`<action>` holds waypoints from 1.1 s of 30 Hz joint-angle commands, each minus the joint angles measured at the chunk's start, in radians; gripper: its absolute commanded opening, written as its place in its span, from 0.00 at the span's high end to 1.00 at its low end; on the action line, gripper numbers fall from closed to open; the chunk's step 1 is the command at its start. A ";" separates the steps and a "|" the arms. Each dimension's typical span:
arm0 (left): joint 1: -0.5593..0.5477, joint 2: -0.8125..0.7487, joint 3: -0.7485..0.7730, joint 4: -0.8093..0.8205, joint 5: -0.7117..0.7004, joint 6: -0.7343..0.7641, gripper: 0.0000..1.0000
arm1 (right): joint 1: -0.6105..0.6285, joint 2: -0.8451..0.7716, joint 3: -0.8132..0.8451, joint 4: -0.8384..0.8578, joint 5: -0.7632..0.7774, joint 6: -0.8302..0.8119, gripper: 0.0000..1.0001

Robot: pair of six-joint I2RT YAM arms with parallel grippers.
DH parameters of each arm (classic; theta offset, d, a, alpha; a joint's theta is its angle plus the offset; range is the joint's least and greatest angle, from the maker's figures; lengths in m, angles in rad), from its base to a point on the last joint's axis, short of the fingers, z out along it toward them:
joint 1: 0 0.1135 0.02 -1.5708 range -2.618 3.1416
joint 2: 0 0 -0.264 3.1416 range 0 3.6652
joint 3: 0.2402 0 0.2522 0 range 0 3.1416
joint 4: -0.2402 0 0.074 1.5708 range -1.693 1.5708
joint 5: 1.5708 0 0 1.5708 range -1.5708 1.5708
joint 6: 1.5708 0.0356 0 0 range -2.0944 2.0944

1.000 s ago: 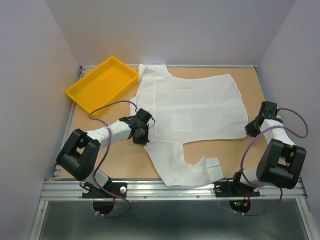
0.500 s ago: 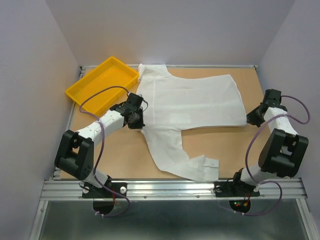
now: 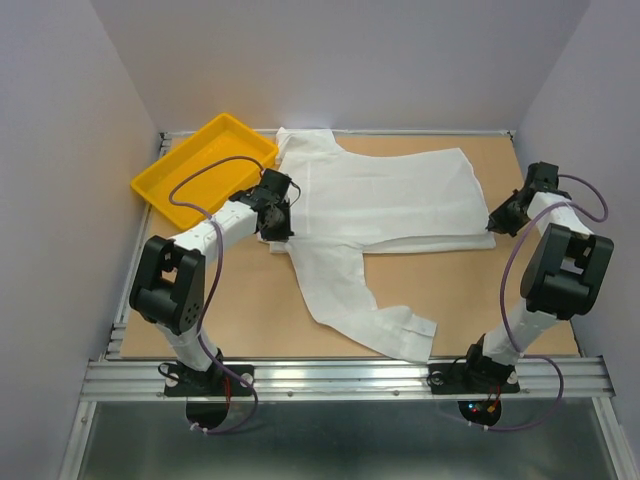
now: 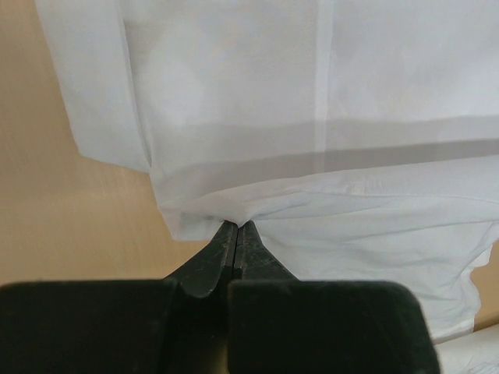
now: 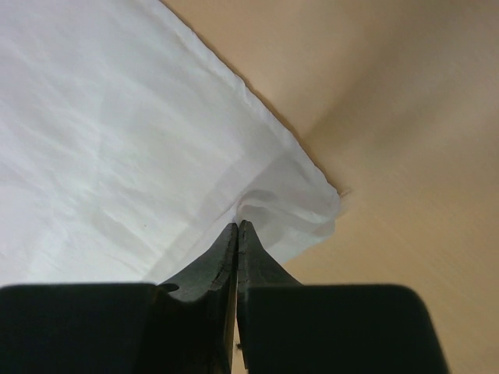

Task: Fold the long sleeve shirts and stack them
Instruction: Fold the shirt

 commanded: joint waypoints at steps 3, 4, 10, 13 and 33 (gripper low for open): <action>0.017 0.012 0.005 0.011 -0.015 0.007 0.96 | 0.022 0.057 0.078 0.016 -0.012 -0.036 0.93; 0.017 0.012 -0.002 0.014 -0.011 0.007 0.95 | 0.026 0.063 0.083 0.016 -0.009 -0.038 0.93; 0.026 0.019 -0.050 0.049 -0.001 -0.016 0.91 | 0.037 0.096 0.106 0.018 0.024 -0.041 0.89; 0.030 0.035 -0.058 0.077 0.000 -0.023 0.91 | 0.038 0.109 0.123 0.018 0.041 -0.044 0.90; 0.044 0.075 -0.030 0.106 -0.020 -0.029 0.87 | 0.055 0.205 0.223 0.018 0.028 -0.055 0.85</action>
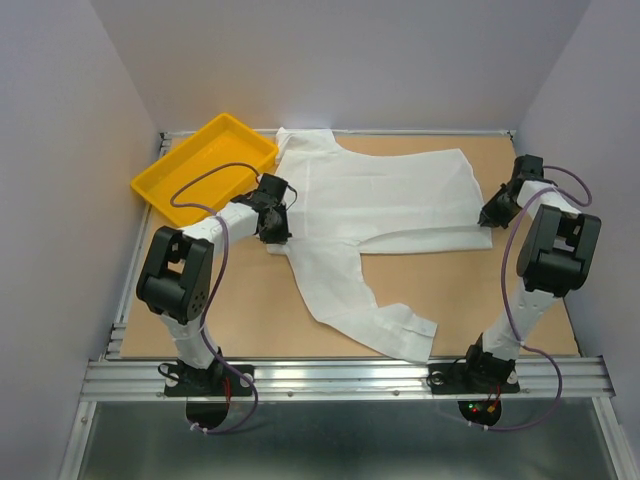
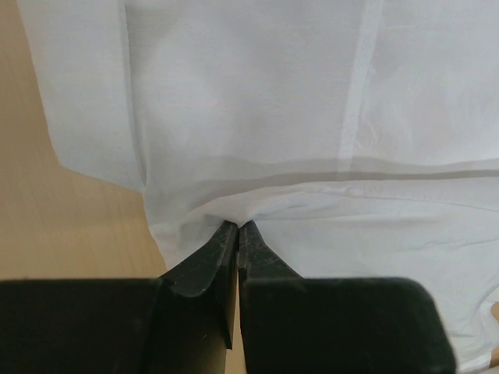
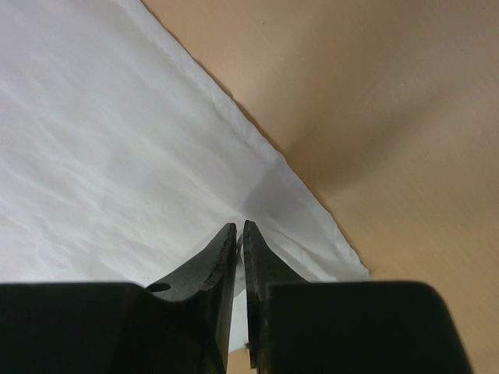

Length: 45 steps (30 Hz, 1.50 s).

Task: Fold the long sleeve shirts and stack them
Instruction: Fold the shirt

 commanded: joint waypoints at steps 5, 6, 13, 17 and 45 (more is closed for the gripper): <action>0.009 -0.044 -0.016 -0.017 -0.026 -0.020 0.87 | 0.009 0.022 0.084 0.020 0.016 -0.022 0.85; 0.009 -0.048 -0.033 -0.020 -0.022 -0.026 0.87 | 0.011 0.022 0.085 0.020 0.016 -0.025 0.85; 0.009 -0.111 -0.113 -0.018 -0.003 -0.057 0.87 | 0.023 0.044 0.110 0.022 0.016 -0.042 0.85; 0.011 -0.122 -0.125 -0.005 -0.019 -0.061 0.87 | 0.029 0.054 0.122 0.022 0.016 -0.046 0.84; 0.100 -0.188 -0.064 0.046 0.028 -0.063 0.19 | 0.501 -0.347 -0.136 0.014 0.006 -0.249 0.24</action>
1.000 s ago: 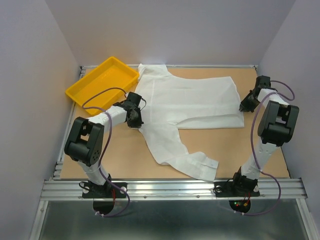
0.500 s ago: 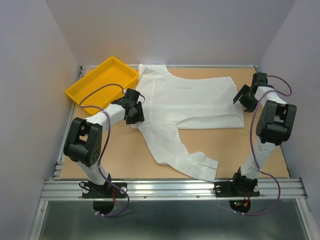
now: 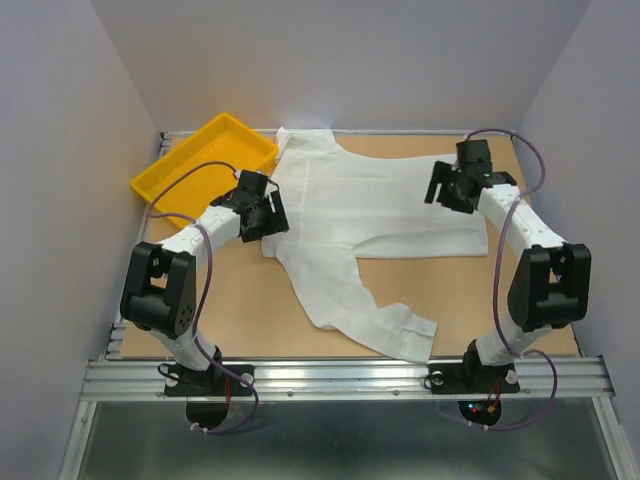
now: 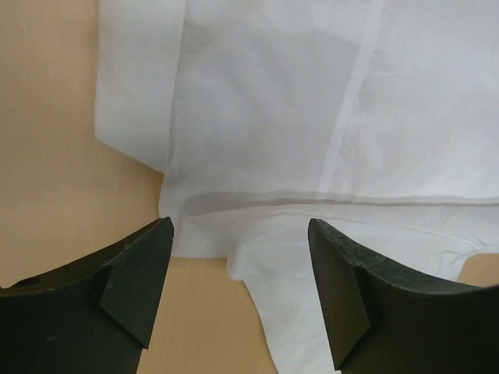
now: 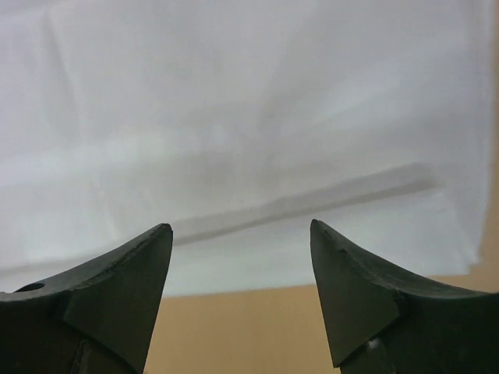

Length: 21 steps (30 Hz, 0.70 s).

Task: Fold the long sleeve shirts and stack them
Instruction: Fold the shirt

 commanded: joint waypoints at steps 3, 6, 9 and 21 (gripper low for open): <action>0.048 -0.088 -0.039 0.030 0.007 0.019 0.20 | 0.339 -0.125 -0.189 -0.044 -0.120 -0.108 0.25; 0.077 -0.088 -0.056 0.042 0.013 0.026 0.20 | 0.570 -0.130 -0.227 -0.080 -0.111 -0.129 0.25; 0.096 -0.086 -0.056 0.043 0.015 0.035 0.20 | 0.754 -0.111 -0.232 -0.093 -0.091 -0.131 0.25; 0.168 -0.123 -0.077 0.045 0.010 0.055 0.20 | 1.064 0.036 -0.162 -0.235 -0.093 -0.197 0.25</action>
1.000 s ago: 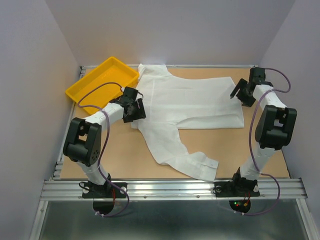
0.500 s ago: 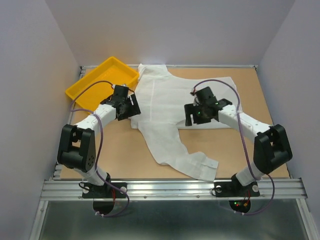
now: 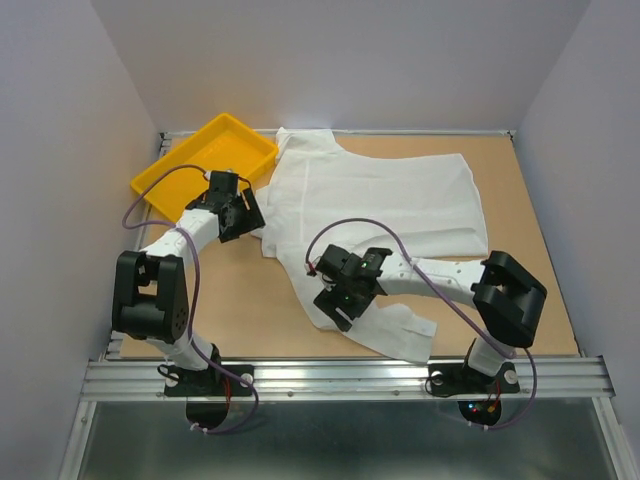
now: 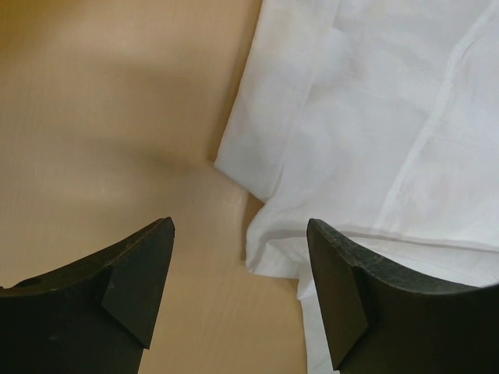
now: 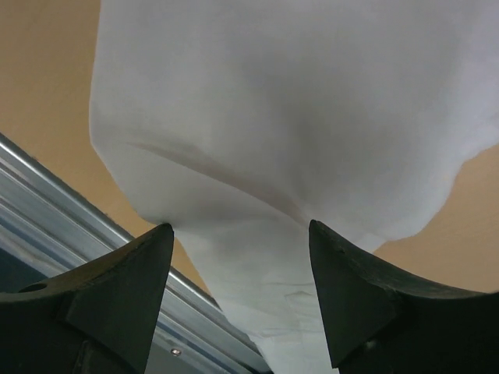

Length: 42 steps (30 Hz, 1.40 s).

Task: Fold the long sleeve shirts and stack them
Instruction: Fold the shirt

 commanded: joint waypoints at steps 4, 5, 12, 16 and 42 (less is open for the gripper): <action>0.008 -0.072 -0.051 0.013 0.003 0.019 0.20 | 0.090 0.034 0.062 -0.086 0.039 -0.020 0.25; 0.008 -0.075 -0.057 0.013 0.003 0.021 0.20 | 0.095 0.035 0.066 -0.090 0.044 -0.020 0.25; 0.014 -0.087 -0.089 0.020 0.003 0.018 0.20 | 0.159 0.060 0.098 -0.119 0.082 -0.036 0.25; 0.016 -0.088 -0.092 0.022 0.005 0.021 0.20 | 0.198 0.092 0.108 -0.129 0.127 -0.034 0.25; 0.020 -0.133 -0.186 0.048 0.063 0.019 0.20 | -0.052 0.179 0.445 -0.145 0.650 -0.174 0.99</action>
